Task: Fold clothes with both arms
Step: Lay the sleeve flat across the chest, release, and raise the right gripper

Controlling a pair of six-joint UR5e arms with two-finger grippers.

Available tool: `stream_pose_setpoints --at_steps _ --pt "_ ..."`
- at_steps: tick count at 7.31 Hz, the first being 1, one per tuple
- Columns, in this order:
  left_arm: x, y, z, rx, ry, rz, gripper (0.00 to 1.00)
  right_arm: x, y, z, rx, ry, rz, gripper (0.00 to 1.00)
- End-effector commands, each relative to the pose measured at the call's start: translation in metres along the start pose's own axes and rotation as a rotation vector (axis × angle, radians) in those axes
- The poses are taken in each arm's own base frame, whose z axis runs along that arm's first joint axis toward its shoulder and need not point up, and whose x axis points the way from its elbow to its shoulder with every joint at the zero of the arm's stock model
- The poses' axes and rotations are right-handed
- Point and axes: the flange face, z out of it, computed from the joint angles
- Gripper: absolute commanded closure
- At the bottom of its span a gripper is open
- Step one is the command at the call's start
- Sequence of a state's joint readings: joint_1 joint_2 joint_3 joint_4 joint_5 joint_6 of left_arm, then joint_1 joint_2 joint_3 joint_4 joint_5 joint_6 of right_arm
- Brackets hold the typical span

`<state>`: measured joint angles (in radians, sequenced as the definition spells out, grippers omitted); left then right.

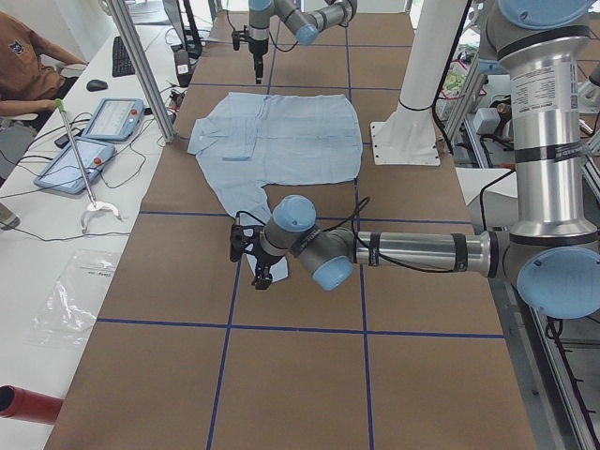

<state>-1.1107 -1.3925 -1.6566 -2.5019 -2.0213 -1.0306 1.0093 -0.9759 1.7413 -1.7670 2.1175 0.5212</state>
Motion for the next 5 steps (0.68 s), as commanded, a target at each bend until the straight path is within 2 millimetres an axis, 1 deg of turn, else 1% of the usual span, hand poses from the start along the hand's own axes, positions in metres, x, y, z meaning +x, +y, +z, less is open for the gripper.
stream_pose_setpoints --at_steps 1,2,3,4,5 --pt "0.011 0.026 0.065 0.028 -0.054 0.098 0.1 0.055 0.013 -0.011 -0.026 -0.048 0.008 0.0" --pt "0.009 0.023 0.076 0.03 -0.066 0.119 0.12 0.055 0.014 -0.011 -0.033 -0.06 0.01 0.0" --pt "0.014 0.02 0.079 0.032 -0.062 0.148 0.16 0.056 0.015 -0.01 -0.035 -0.058 0.018 0.0" --pt "0.017 0.02 0.08 0.03 -0.059 0.173 0.2 0.055 0.016 -0.012 -0.033 -0.062 0.02 0.0" --pt "0.025 0.024 0.086 0.019 -0.053 0.19 0.23 0.053 0.018 -0.015 -0.028 -0.065 0.016 0.0"
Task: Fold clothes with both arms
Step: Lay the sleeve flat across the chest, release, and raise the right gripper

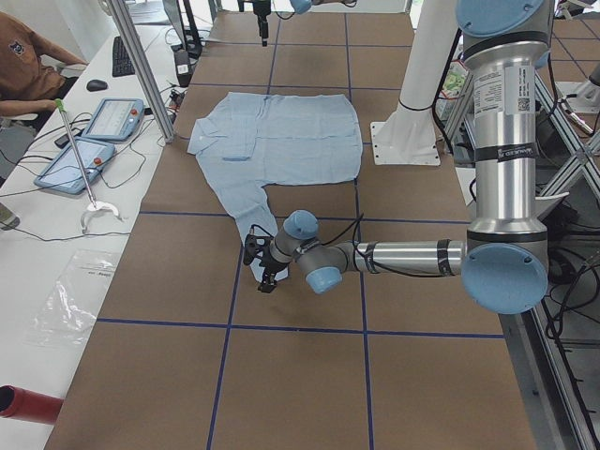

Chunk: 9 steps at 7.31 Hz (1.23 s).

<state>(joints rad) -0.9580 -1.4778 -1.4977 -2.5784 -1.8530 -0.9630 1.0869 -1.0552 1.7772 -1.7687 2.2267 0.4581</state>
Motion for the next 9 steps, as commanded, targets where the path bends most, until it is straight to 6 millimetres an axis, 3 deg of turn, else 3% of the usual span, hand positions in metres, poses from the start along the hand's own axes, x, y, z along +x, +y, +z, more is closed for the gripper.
stream_pose_setpoints --at_steps 1,6,9 --pt "0.01 0.004 0.008 -0.013 0.007 0.031 0.26 0.0 0.002 -0.002 0.003 -0.004 0.001 0.0" --pt "0.005 0.014 0.016 -0.035 -0.01 0.032 0.4 -0.001 0.003 -0.003 0.004 -0.004 0.003 0.0" --pt "-0.002 0.016 0.024 -0.047 -0.025 0.026 0.42 -0.003 0.004 -0.006 0.009 -0.006 -0.001 0.0"
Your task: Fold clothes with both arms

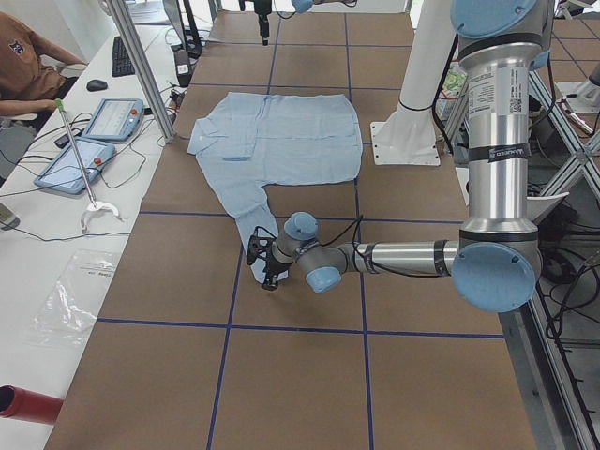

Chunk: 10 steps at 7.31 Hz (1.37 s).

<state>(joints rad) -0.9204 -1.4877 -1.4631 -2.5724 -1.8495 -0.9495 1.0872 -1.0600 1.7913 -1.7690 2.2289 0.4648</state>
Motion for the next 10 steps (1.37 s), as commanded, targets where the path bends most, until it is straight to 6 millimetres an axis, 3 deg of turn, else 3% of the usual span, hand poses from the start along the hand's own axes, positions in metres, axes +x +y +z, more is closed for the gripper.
stream_pose_setpoints --at_steps 1,5,10 --pt "-0.0034 0.0013 0.006 -0.007 -0.007 -0.002 0.42 -0.0001 0.0007 -0.001 0.002 -0.001 -0.001 0.0" --pt "0.0009 -0.0004 0.0029 -0.003 0.001 -0.001 0.57 0.0009 0.0017 -0.0004 0.001 0.0 0.0 0.0" --pt "0.0017 -0.001 0.003 -0.002 0.002 0.0 0.57 0.0051 0.004 0.003 -0.005 0.004 0.005 0.0"
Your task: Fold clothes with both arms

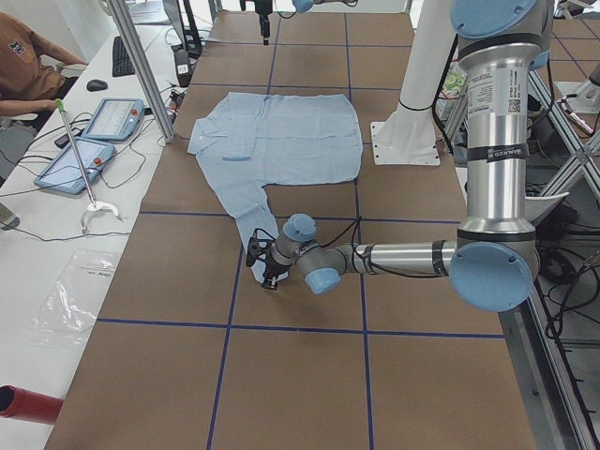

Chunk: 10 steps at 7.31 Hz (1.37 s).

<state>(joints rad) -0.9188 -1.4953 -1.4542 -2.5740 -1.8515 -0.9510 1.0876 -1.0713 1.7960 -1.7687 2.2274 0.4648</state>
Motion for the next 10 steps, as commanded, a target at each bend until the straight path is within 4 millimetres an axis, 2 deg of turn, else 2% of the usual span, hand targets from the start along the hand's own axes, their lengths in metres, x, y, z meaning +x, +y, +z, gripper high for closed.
stream_pose_setpoints --at_steps 1,4,5,6,8,9,10 --pt "0.001 0.001 0.001 -0.002 0.001 0.002 0.57 0.002 0.001 0.001 -0.003 0.001 0.002 0.0" --pt "0.005 0.0 0.003 -0.003 0.003 0.003 0.57 0.002 0.001 0.002 -0.004 0.002 0.003 0.0" --pt "0.005 0.0 0.003 -0.003 0.003 0.001 0.61 0.003 0.002 0.003 -0.005 0.002 0.004 0.0" --pt "0.007 -0.001 0.002 -0.003 0.008 0.002 0.75 0.003 0.002 0.003 -0.004 0.004 0.004 0.0" --pt "0.012 -0.003 -0.003 0.002 0.021 0.007 0.96 0.003 0.002 0.003 -0.005 0.002 0.003 0.0" --pt "0.018 -0.004 -0.01 0.007 0.034 0.01 1.0 0.004 0.003 0.004 -0.006 0.003 0.004 0.0" --pt "0.027 -0.007 -0.019 0.004 0.049 0.013 1.0 0.007 0.004 0.006 -0.01 0.005 0.007 0.0"
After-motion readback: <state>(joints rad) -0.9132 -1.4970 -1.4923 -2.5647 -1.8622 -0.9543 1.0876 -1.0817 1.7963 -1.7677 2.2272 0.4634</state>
